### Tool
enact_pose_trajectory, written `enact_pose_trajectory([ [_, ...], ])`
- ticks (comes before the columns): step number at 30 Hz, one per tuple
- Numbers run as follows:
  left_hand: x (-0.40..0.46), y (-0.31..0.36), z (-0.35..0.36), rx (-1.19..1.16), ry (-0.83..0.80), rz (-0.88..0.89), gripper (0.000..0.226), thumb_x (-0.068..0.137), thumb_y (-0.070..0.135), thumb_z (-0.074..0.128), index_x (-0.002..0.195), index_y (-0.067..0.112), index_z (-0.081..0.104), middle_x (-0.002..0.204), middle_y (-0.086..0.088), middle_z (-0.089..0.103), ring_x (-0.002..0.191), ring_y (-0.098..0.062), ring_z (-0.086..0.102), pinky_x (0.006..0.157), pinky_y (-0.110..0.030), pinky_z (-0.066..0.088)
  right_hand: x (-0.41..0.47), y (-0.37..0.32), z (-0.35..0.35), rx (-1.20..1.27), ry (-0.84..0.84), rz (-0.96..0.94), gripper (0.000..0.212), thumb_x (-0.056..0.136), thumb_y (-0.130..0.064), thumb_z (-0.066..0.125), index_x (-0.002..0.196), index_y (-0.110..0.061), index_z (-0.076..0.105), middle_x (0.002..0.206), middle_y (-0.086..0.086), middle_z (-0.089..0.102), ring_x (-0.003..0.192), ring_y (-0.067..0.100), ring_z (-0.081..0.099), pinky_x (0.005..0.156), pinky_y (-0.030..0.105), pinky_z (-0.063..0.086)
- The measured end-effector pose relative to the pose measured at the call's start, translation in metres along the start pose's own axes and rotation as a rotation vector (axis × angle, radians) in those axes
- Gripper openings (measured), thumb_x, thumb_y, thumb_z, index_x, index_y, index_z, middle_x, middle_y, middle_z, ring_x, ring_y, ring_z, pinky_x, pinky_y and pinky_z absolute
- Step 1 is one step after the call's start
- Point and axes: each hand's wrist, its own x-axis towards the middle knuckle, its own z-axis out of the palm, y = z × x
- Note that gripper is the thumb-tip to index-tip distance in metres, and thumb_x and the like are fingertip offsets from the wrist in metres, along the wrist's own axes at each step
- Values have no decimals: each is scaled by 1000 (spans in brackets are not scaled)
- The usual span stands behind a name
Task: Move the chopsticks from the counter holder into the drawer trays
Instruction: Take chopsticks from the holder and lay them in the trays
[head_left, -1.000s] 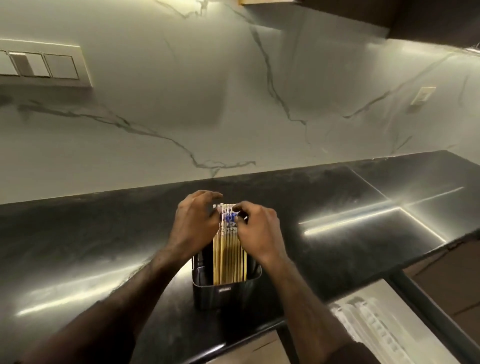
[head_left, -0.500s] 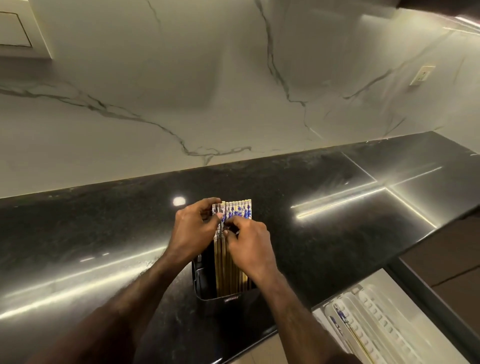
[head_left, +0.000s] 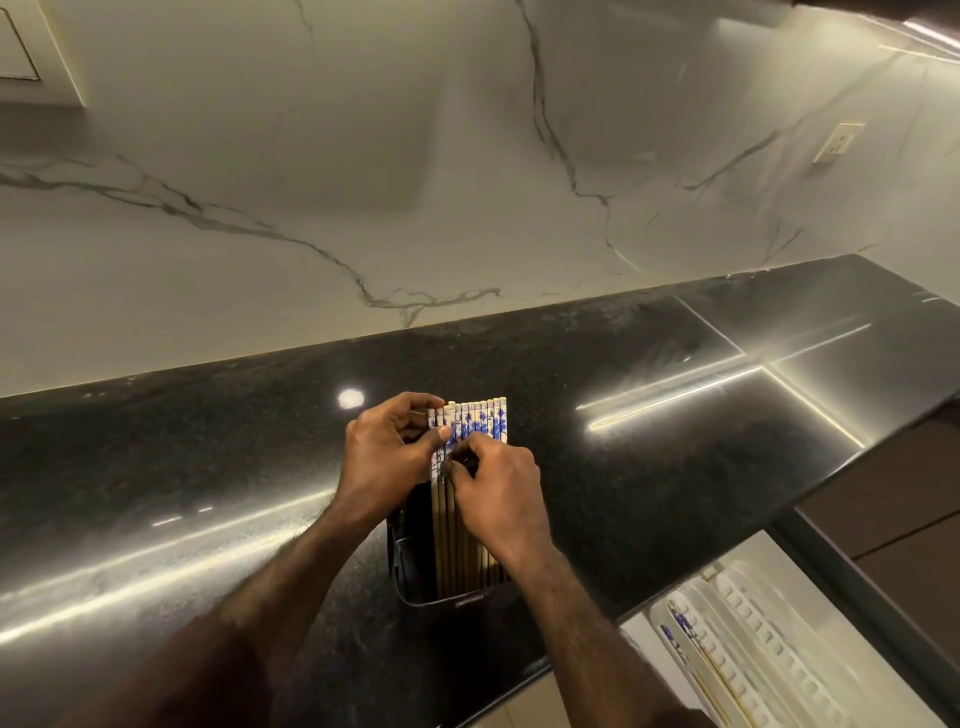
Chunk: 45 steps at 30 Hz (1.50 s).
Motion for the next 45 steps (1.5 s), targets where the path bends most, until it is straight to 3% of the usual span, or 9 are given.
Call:
enact_pose_trajectory([
  [5, -2, 1, -2, -22, -1, -1, 33, 75, 10, 80, 106, 19, 71, 89, 4, 74, 82, -8, 72, 76, -37, 61, 1, -1, -1, 33, -20, -5, 15, 91, -23, 65, 106, -21, 67, 95, -5, 70, 75, 0, 61, 64, 11, 48],
  [9, 1, 18, -8, -31, -7, 57, 35, 76, 8, 78, 109, 19, 71, 89, 2, 75, 80, -5, 72, 73, -31, 61, 2, -2, -11, 157, -41, -20, 21, 88, -26, 69, 108, -21, 67, 97, -7, 70, 79, -1, 62, 70, 14, 51],
  [13, 12, 56, -19, -1, -20, 173, 35, 75, 9, 79, 107, 21, 72, 91, 4, 75, 79, -3, 72, 72, -27, 61, 5, -4, -31, 432, -88, 25, 29, 87, -27, 71, 114, -16, 68, 102, -1, 72, 91, 8, 68, 83, 31, 57],
  [16, 20, 92, -25, -11, -61, 261, 35, 75, 8, 79, 108, 17, 71, 92, 2, 75, 78, -5, 73, 72, -30, 61, 0, -3, -53, 672, -158, 56, 24, 87, -18, 71, 110, -10, 69, 97, 7, 74, 91, 17, 71, 83, 39, 59],
  [23, 17, 165, -15, -150, -150, 361, 35, 74, 11, 79, 108, 13, 71, 89, -5, 75, 76, -16, 74, 68, -29, 61, -30, 14, -104, 785, -233, -36, 17, 89, -13, 65, 106, -14, 69, 100, 7, 75, 95, 22, 72, 88, 44, 56],
  [28, -9, 202, 20, -239, -217, 409, 35, 75, 6, 78, 109, 11, 70, 89, -4, 75, 76, -14, 74, 64, -25, 60, -70, 46, -146, 841, -200, -21, 22, 89, -9, 65, 111, -5, 67, 102, 11, 74, 97, 27, 71, 90, 48, 55],
  [35, -87, 230, 101, -380, -270, 337, 33, 74, 0, 77, 105, 10, 71, 86, -3, 75, 76, -14, 74, 63, -24, 59, -162, 111, -210, 793, -132, 52, 20, 88, -13, 66, 108, -9, 70, 98, 11, 75, 93, 27, 72, 84, 38, 58],
  [39, -138, 247, 155, -438, -284, 272, 31, 75, -2, 76, 101, 14, 71, 87, -5, 74, 78, -16, 74, 66, -29, 61, -222, 155, -243, 761, -84, 137, 21, 88, -13, 66, 108, -7, 71, 96, 12, 75, 90, 28, 72, 84, 42, 58],
  [45, -194, 261, 234, -464, -289, 205, 30, 76, 0, 76, 101, 16, 71, 89, -3, 75, 81, -15, 74, 69, -32, 61, -284, 220, -283, 742, -41, 269, 17, 83, -18, 71, 97, -10, 74, 92, 15, 75, 84, 28, 72, 80, 36, 59],
])
